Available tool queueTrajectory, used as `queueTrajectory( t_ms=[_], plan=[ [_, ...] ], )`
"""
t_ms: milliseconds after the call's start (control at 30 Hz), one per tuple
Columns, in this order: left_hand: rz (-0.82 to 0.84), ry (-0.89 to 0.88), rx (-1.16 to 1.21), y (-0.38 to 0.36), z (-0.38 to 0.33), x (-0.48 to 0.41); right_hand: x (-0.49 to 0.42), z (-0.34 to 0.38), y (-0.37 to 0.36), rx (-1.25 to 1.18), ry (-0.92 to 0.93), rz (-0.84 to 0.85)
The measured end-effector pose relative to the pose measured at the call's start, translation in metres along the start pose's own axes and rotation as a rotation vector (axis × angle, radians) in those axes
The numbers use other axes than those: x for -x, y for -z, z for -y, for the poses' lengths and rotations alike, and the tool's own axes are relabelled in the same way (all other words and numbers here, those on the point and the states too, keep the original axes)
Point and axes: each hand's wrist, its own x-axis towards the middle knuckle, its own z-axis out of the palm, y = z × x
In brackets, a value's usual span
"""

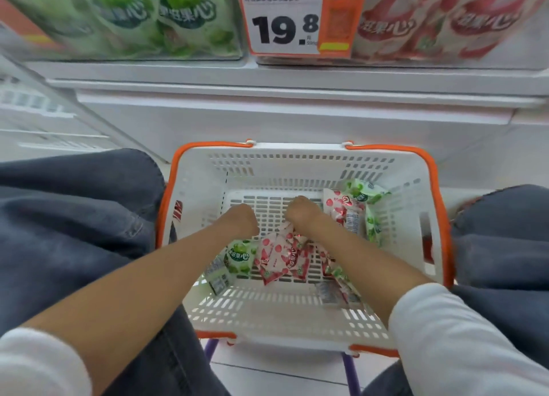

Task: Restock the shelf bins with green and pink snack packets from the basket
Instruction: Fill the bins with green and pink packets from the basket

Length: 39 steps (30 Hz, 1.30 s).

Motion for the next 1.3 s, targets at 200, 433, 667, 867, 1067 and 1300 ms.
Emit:
queueTrajectory(
  t_ms=[200, 433, 667, 867, 1067, 1300],
  plan=[
    [0.045, -0.271, 0.440, 0.013, -0.030, 0.039, 0.071, -0.028, 0.090, -0.789, -0.048, -0.136],
    [-0.288, -0.623, 0.290, 0.068, -0.117, 0.098, 0.219, -0.052, 0.194, -0.637, -0.141, -0.297],
    [-0.543, -0.947, 0.236, 0.161, -0.226, 0.184, 0.358, -0.093, 0.300, -0.192, -0.403, -0.634],
    [-0.854, -0.906, 0.046, 0.217, -0.275, 0.195, 0.401, -0.146, 0.338, -0.119, -0.496, -0.772],
    [-0.726, -0.873, -0.116, 0.234, -0.304, 0.175, 0.371, -0.173, 0.337, 0.002, -0.492, -0.641],
    [-0.662, -0.892, -0.162, 0.240, -0.307, 0.162, 0.367, -0.180, 0.346, 0.010, -0.500, -0.592]
  ],
)
